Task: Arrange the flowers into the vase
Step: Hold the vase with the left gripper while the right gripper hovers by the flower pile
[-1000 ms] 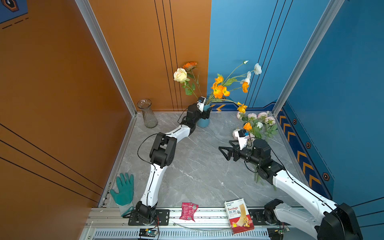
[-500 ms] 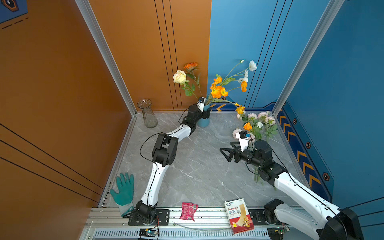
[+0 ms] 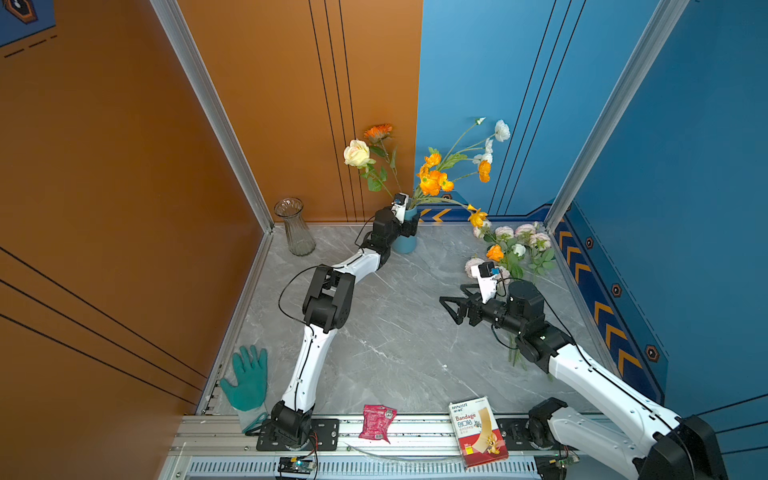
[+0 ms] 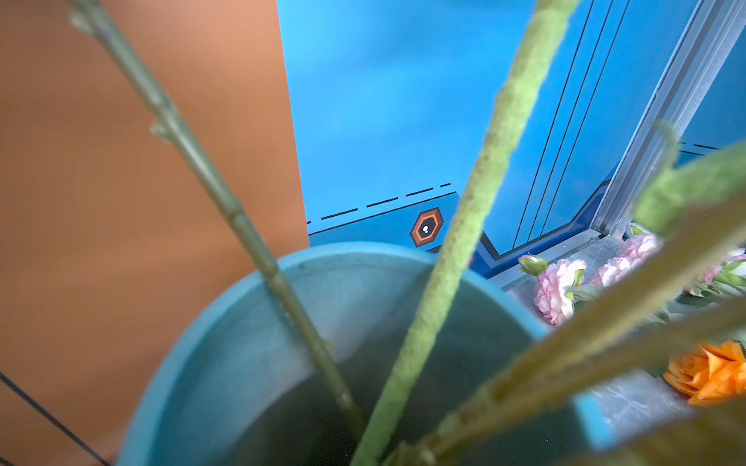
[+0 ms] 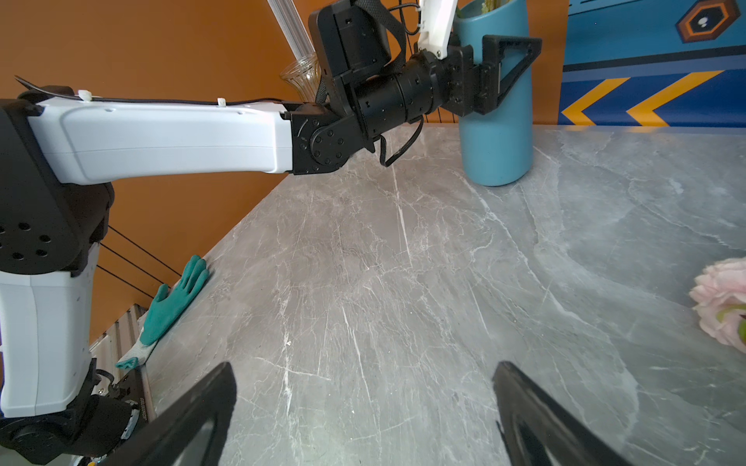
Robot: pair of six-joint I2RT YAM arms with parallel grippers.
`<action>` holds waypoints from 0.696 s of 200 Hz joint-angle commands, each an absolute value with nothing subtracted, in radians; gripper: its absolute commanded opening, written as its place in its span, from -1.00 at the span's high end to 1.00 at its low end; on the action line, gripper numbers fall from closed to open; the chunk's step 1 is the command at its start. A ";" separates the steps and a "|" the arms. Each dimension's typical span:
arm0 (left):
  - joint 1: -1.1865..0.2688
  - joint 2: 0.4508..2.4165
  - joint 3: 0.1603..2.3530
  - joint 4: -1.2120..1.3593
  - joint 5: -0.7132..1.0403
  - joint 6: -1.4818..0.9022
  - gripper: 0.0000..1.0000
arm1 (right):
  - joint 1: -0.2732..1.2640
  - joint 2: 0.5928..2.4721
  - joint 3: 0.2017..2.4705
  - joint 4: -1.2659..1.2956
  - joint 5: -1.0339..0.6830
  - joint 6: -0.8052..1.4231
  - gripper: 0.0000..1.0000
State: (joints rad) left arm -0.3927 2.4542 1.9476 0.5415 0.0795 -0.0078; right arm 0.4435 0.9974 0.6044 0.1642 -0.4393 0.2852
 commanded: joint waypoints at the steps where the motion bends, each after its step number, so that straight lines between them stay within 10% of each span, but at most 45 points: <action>1: -0.379 2.411 1.986 0.733 0.074 -0.027 0.42 | 0.437 0.982 0.587 0.147 -0.413 0.279 -1.00; 68: -0.382 2.414 1.948 0.733 0.081 -0.027 0.30 | 0.437 0.981 0.588 0.146 -0.412 0.282 -1.00; 139: -0.396 2.407 1.903 0.735 0.037 -0.011 -0.41 | 0.437 0.989 0.586 0.155 -0.414 0.284 -1.00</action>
State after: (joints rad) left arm -0.3901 2.4542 1.9083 0.5880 0.0753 -0.0193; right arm 0.4427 0.9974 0.5972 0.1638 -0.4294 0.2855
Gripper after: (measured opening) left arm 0.852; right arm 0.999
